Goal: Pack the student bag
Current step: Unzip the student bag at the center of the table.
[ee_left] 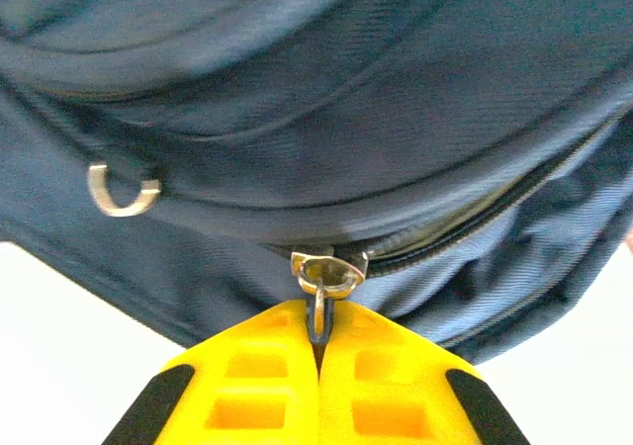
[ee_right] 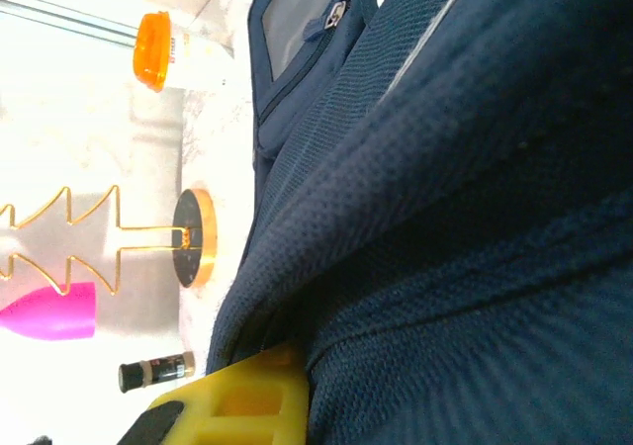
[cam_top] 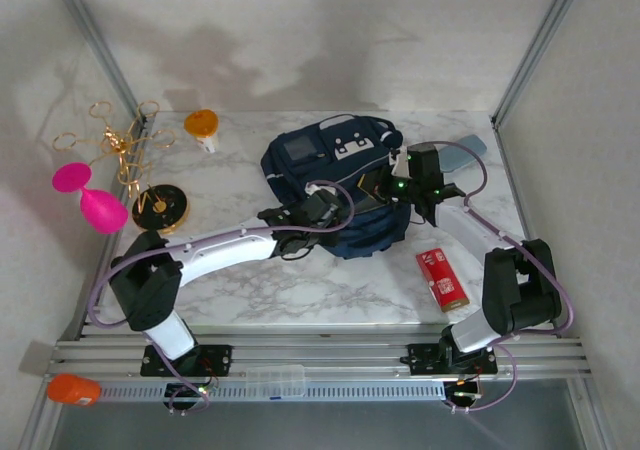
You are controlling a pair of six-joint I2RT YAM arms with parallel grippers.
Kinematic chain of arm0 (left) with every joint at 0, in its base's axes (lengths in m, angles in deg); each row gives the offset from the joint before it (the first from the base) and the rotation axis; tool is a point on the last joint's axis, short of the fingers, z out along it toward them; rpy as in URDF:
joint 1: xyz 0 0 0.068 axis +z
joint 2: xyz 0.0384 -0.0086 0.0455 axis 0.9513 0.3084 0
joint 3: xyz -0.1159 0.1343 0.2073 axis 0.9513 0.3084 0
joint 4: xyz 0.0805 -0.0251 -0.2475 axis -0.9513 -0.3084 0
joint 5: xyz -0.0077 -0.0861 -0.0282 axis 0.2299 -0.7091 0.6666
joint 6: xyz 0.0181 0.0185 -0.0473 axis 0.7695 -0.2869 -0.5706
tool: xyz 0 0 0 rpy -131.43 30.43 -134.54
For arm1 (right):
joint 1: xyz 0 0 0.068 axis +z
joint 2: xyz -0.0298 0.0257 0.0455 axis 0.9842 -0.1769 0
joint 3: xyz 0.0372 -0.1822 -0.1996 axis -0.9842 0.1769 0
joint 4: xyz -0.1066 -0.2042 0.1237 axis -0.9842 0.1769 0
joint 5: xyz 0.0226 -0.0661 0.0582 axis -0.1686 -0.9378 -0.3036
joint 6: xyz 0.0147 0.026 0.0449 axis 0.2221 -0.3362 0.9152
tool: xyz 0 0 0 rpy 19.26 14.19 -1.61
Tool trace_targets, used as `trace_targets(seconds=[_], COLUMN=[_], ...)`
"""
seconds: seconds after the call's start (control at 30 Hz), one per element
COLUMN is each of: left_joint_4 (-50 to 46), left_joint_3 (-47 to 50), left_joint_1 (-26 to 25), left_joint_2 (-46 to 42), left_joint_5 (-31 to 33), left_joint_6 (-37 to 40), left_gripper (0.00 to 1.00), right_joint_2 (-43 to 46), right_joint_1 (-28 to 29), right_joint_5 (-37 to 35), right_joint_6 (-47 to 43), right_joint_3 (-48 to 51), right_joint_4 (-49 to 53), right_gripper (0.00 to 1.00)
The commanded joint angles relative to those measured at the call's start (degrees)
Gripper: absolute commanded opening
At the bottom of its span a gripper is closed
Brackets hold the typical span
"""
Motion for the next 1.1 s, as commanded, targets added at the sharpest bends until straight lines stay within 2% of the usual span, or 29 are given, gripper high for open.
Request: trace_targets(seconds=[0.0, 0.17, 0.3, 0.6, 0.8, 0.87, 1.0, 1.03, 1.07], left_joint_4=[-4.58, -3.13, -1.83, 3.15, 4.22, 3.93, 3.32, 3.53, 3.53], left_joint_3=[2.07, 3.45, 3.13, 1.2, -0.37, -0.97, -0.26, 0.7, 1.74], left_joint_1=[2.63, 7.58, 12.17, 22.34, 25.91, 26.76, 26.01, 25.53, 25.23], left_joint_2=[-3.27, -4.95, -4.19, 0.64, 1.67, 2.69, 2.47, 1.53, 0.46], left_joint_5=[3.69, 4.9, 5.04, 3.44, 2.63, 1.87, 0.64, 0.4, -0.6], left_joint_6=[5.89, 9.1, 10.15, 8.97, 10.2, 9.86, 8.19, 7.58, 7.04], left_gripper=[0.0, 0.0, 0.0, 0.0, 0.0, 0.0, 0.0, 0.0, 0.08], right_joint_2=[2.17, 2.56, 2.5, 1.39, -0.64, -1.22, -1.96, -1.65, -1.35], right_joint_1=[-1.36, -0.99, -0.27, 2.99, 4.45, 5.26, 6.9, 6.79, 6.71], right_joint_5=[0.56, 0.54, 3.28, 1.54, 2.04, 4.03, 1.61, 0.48, -0.61], right_joint_6=[-0.92, -3.89, -3.43, -5.55, -6.22, -4.41, -5.5, -5.99, -6.61], right_joint_3=[-0.66, -0.15, 1.2, 1.41, 1.29, 2.05, 0.12, 0.09, 0.02], right_joint_4=[-1.9, -0.03, -0.85, 2.58, 1.54, -2.89, -1.35, -0.31, 1.09], right_gripper=[0.0, 0.0, 0.0, 0.0, 0.0, 0.0, 0.0, 0.12, 0.27])
